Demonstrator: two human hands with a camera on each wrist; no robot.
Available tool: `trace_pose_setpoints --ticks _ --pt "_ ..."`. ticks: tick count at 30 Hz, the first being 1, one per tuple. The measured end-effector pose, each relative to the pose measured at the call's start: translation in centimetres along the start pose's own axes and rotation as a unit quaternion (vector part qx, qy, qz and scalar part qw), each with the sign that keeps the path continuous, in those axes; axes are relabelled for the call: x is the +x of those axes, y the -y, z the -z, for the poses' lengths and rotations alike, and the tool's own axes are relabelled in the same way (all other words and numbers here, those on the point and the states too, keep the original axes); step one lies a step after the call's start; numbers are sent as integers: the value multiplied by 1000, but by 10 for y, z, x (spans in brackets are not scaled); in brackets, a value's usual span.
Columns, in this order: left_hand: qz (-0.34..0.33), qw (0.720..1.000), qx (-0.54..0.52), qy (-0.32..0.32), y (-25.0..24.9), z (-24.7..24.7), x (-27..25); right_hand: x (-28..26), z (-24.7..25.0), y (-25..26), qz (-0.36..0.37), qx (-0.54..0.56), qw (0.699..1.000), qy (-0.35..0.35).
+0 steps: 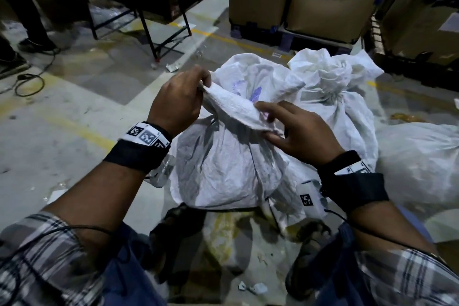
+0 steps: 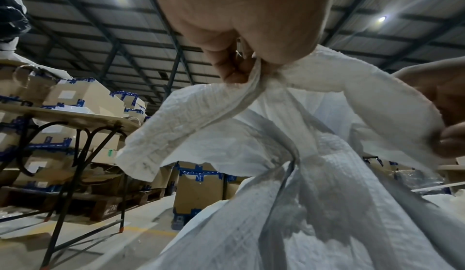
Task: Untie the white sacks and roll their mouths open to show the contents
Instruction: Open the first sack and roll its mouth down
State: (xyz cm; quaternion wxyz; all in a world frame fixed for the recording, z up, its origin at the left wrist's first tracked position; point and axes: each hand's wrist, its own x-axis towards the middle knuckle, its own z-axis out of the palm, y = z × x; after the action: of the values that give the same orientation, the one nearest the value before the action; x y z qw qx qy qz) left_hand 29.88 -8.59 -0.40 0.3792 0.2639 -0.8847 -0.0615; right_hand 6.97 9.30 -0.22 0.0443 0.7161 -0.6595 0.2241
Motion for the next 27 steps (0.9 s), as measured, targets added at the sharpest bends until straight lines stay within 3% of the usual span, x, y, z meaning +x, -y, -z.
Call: trace_pose_setpoints --ticks 3,8,11,14,17,19,21,25,27 --pt "-4 999 -36 14 1 0 -1 -2 1 1 -31 -64 997 -12" --pt "-22 982 -150 109 2 1 -3 -3 3 0 64 -77 990 -99" --pt "-34 962 -230 145 1 1 -7 -2 6 7 94 -11 985 -146" --pt "-65 972 -204 93 0 -2 -6 -2 6 13 77 66 980 -170" --pt "-81 982 -156 75 2 -2 -7 -2 5 17 38 98 992 -64" --pt "-98 987 -111 69 3 -1 -8 -5 1 18 23 51 998 -1" --pt "-126 989 -55 54 3 2 -9 -5 -3 18 29 -12 999 18" --pt "-174 982 69 7 0 8 -7 1 -6 11 25 -157 987 9" --pt "-193 978 72 20 -2 9 -6 1 -9 8 33 -193 981 -16"
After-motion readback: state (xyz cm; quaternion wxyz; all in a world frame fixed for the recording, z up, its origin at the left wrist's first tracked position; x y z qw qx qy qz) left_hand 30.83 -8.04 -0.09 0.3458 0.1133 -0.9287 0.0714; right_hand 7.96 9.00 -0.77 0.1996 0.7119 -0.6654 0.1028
